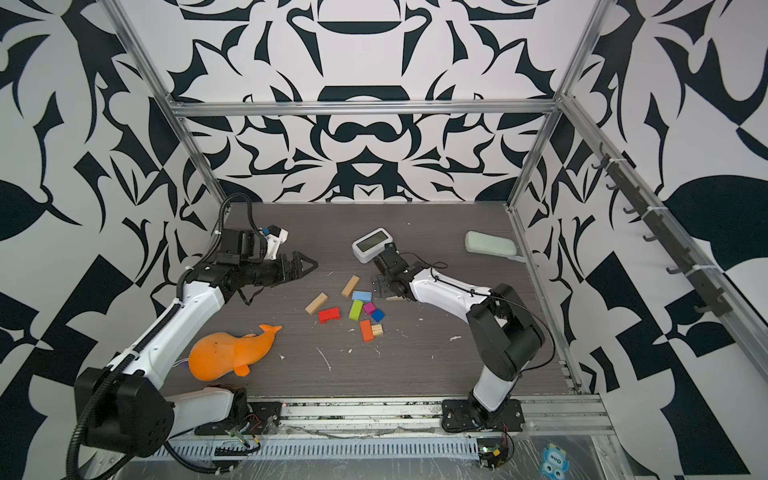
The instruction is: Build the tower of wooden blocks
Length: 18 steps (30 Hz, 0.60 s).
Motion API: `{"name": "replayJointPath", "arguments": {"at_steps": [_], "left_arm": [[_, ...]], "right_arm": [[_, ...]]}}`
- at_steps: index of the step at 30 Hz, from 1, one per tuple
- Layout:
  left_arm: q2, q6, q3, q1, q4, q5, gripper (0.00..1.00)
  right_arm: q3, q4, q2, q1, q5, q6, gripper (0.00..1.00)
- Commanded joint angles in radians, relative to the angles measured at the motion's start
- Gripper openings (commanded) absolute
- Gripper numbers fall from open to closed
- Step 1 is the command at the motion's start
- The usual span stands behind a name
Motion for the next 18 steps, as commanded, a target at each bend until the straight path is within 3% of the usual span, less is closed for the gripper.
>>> {"name": "replayJointPath", "arguments": {"at_steps": [1,8,18], "left_arm": [[0.001,0.0,0.003,-0.004,-0.034,0.004,0.99],[-0.004,0.008,0.009,-0.004,-0.05,0.004,0.99],[-0.012,-0.005,0.008,-0.004,-0.028,0.05,0.99]], "right_arm": [[0.066,-0.022,0.0,-0.003,-0.064,-0.111,0.98],[0.159,-0.034,0.021,0.0,-0.157,-0.273,0.97],[0.272,-0.056,0.093,0.0,-0.282,-0.372,0.96]]}}
